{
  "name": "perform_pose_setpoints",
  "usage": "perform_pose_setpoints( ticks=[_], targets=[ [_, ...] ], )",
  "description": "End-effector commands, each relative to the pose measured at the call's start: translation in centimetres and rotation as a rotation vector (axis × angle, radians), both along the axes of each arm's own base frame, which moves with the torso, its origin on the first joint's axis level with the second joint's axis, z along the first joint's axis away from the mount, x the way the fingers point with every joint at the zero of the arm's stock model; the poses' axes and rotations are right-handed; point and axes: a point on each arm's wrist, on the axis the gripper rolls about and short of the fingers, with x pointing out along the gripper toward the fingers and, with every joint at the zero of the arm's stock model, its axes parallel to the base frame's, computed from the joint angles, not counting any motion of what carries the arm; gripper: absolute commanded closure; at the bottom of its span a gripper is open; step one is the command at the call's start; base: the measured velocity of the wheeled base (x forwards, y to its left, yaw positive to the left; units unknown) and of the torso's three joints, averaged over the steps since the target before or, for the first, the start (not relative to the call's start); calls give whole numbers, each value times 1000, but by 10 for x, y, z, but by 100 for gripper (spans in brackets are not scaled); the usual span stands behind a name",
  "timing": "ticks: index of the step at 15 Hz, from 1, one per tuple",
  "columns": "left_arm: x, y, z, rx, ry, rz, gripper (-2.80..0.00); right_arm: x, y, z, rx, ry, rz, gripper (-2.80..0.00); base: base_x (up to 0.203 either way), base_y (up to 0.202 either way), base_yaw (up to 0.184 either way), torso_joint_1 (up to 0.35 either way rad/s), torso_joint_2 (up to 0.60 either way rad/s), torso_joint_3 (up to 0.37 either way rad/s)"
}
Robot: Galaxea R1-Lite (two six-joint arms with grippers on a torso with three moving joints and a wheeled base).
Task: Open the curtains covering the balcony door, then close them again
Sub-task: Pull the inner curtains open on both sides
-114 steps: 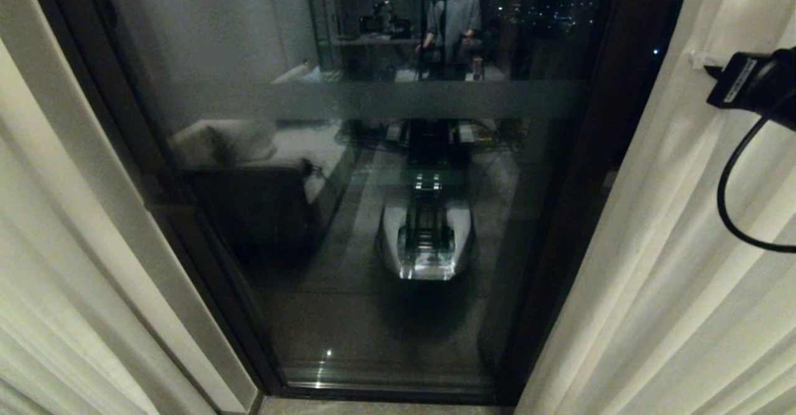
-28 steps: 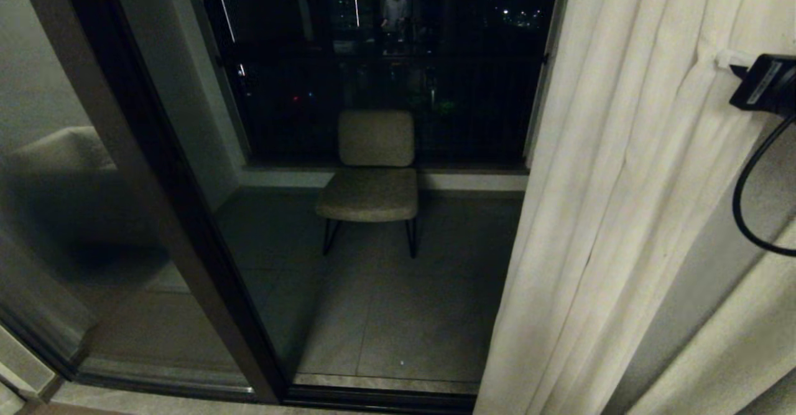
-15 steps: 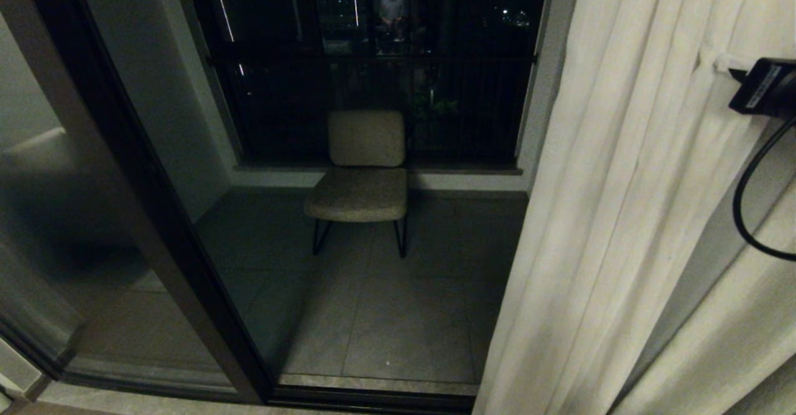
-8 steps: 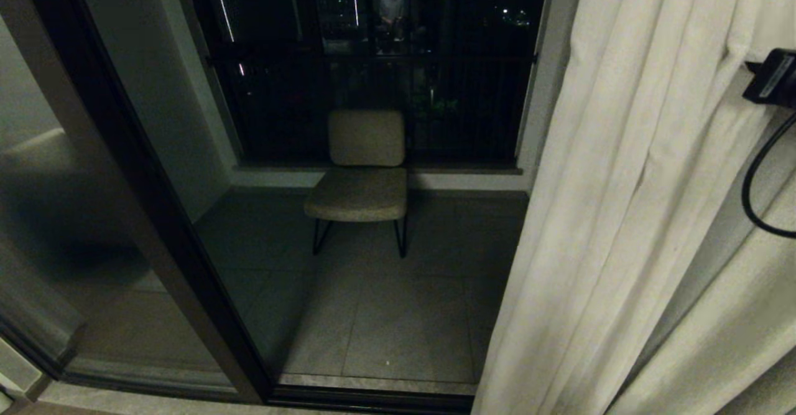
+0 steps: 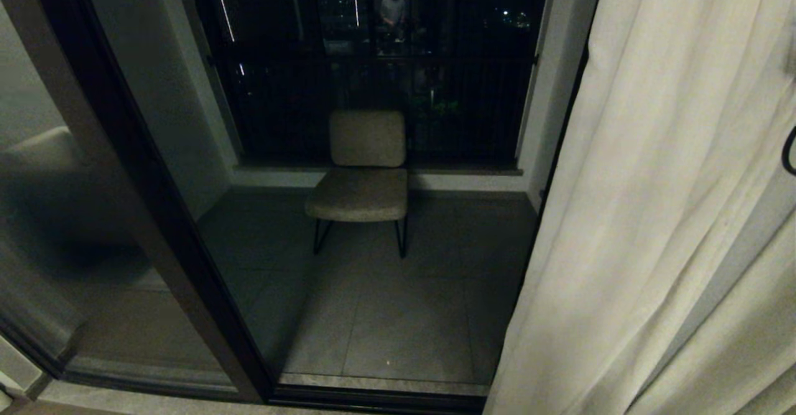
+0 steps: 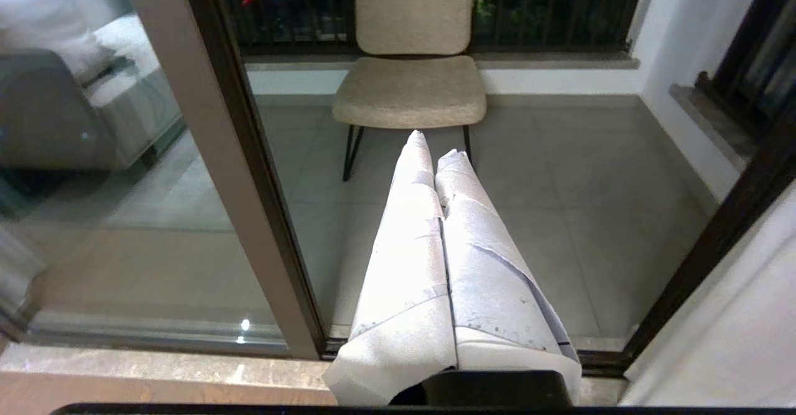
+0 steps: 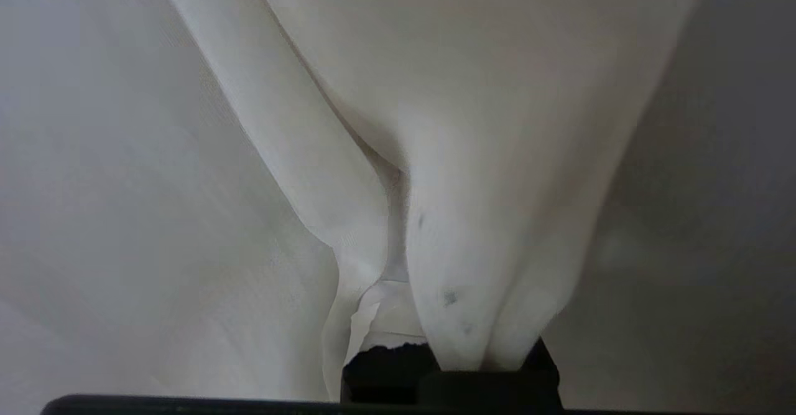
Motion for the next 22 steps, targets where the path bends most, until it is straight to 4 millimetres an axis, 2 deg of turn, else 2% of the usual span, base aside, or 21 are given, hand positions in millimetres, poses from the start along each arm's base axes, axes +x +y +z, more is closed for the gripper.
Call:
perform_pose_setpoints(
  ticks=[1, 5, 14, 22],
  targets=[
    [0, 0, 0, 0, -1, 1, 0, -5, -35, 2, 4, -19, -126, 0, 0, 0, 0, 0, 0, 0],
    [0, 0, 0, 0, -1, 1, 0, -22, -67, 1, 7, -15, -237, 0, 0, 0, 0, 0, 0, 0],
    [0, 0, 0, 0, -2, 1, 0, -32, -65, -2, -17, 42, -266, 0, 0, 0, 0, 0, 0, 0],
    [0, 0, 0, 0, -1, 0, 0, -50, -116, -6, -20, 48, -422, 0, 0, 0, 0, 0, 0, 0]
  ],
)
